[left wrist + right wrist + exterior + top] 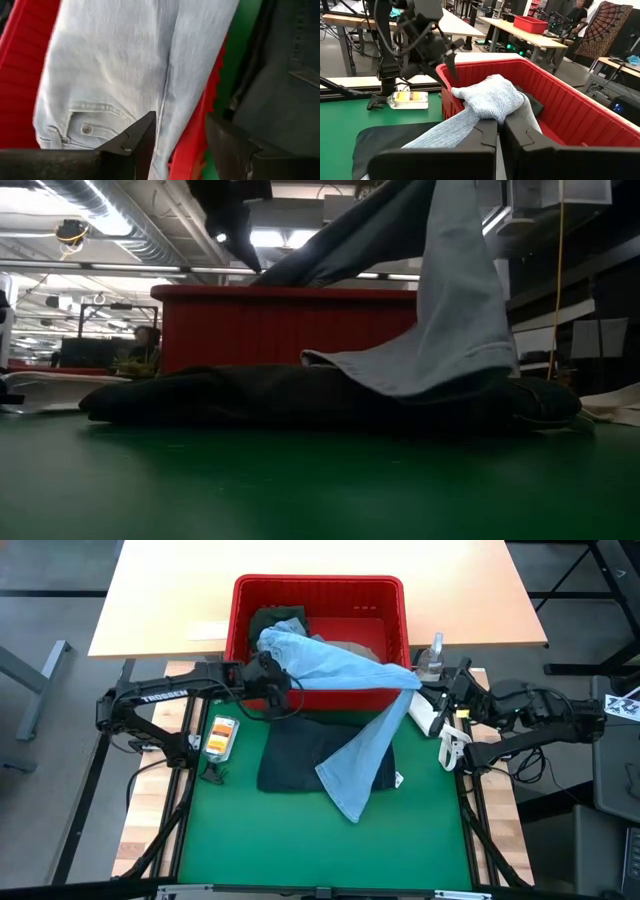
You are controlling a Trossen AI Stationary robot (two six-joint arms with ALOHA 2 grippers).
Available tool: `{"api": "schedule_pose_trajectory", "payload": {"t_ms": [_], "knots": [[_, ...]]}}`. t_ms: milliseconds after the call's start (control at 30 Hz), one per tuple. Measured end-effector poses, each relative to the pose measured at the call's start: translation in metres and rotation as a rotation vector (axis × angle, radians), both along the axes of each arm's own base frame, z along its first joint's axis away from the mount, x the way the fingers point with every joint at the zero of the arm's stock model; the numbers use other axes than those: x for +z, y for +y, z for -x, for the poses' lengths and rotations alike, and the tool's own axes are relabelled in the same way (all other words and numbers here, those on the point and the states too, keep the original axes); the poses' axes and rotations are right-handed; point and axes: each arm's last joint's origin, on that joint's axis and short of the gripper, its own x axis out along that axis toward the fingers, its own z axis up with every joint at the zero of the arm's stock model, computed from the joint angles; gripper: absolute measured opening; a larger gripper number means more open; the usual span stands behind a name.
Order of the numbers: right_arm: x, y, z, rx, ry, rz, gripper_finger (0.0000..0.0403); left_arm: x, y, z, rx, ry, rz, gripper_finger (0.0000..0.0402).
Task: Fold laundry
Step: Fold the light blue jeans
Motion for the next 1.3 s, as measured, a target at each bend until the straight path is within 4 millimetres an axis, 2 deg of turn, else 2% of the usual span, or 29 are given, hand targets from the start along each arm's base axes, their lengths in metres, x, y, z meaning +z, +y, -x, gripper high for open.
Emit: {"api": "schedule_pose_trajectory", "payload": {"t_ms": [200,367,467,600,633,767,967,1100,1300], "knots": [[0.0,0.0,0.001,0.002,0.003,0.011,0.0004,-0.018,0.015,0.0,0.05,-0.035,-0.011,0.0164],[0.001,0.0,0.003,0.002,-0.002,0.011,0.0004,-0.02,0.025,0.001,0.073,-0.079,-0.014,0.0156],[0.001,-0.001,0.004,0.003,-0.003,0.017,0.0004,-0.02,0.027,0.001,0.082,-0.088,-0.021,0.0119],[0.008,-0.002,0.014,0.009,-0.005,0.058,0.0004,-0.017,0.027,-0.001,0.075,-0.112,-0.026,0.0027],[0.011,-0.003,0.018,0.006,-0.01,0.062,0.0004,-0.014,0.026,-0.002,0.072,-0.118,-0.028,0.0014],[0.03,-0.005,0.03,0.015,-0.034,0.094,0.0004,0.012,0.021,-0.006,0.015,-0.147,-0.096,0.0005],[0.055,-0.005,0.047,0.119,-0.037,0.085,0.0004,0.074,0.004,-0.004,-0.026,-0.252,-0.15,0.0002],[0.068,-0.003,0.055,0.231,-0.018,0.074,0.0004,0.105,-0.019,0.009,-0.097,-0.217,-0.127,0.0002],[0.088,0.0,0.059,0.385,-0.045,0.056,0.0004,0.134,-0.062,0.029,-0.202,-0.201,-0.044,0.0001]]}}
